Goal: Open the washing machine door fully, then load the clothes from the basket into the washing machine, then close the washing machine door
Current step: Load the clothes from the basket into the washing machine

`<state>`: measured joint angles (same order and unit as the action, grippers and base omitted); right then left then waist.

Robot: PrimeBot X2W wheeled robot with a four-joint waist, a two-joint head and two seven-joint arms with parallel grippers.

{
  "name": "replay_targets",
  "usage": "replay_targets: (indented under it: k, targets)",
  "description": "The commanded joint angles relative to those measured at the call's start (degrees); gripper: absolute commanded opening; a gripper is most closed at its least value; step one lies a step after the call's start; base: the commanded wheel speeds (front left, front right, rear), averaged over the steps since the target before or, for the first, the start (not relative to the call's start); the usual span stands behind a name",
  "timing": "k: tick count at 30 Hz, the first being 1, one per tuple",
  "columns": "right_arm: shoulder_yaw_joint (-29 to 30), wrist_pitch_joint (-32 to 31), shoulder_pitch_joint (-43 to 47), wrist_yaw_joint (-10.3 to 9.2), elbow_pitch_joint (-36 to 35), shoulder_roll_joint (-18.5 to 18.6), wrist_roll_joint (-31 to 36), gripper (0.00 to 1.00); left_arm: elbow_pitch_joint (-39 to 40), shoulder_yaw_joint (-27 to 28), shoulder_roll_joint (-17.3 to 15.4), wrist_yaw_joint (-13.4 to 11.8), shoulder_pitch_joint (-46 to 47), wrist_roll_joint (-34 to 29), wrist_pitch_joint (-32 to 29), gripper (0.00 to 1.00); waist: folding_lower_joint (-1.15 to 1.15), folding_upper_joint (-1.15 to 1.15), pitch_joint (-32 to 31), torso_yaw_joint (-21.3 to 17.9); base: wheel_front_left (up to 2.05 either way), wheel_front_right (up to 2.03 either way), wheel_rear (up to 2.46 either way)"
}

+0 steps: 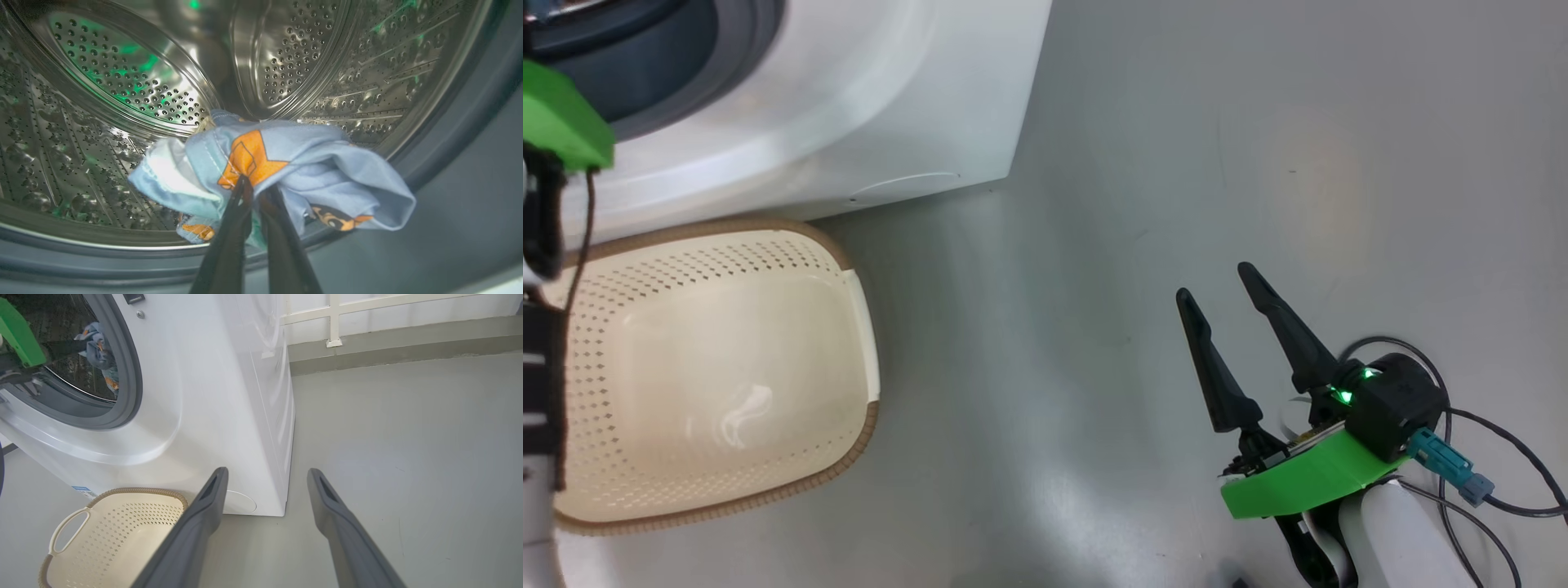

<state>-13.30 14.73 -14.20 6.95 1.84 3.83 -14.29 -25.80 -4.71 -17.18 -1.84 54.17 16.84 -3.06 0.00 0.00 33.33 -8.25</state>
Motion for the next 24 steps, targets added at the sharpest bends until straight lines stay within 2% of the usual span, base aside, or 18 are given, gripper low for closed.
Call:
replay_targets:
  k: [1,10,24]
  targets:
    - [-1.4,0.3,1.0,0.54,-1.3,-0.3,-0.6,1.00,0.6,1.3,-3.4,-0.5,1.8,-0.6,-0.2,0.00,0.00,0.00,0.3,-0.4,0.00,0.00,0.00]
    - [-1.9,0.3,0.8,0.54,-1.5,-0.3,-0.8,1.00,-5.5,1.1,-5.3,-0.1,9.4,-0.8,-0.6,0.00,0.00,0.00,2.5,-1.4,0.00,0.00,0.00]
    - [-1.1,0.3,0.9,0.54,-3.2,-0.4,-0.1,1.00,-13.1,0.4,-5.8,1.3,18.1,-0.2,2.3,0.00,0.00,0.00,8.6,-1.5,0.00,0.00,0.00]
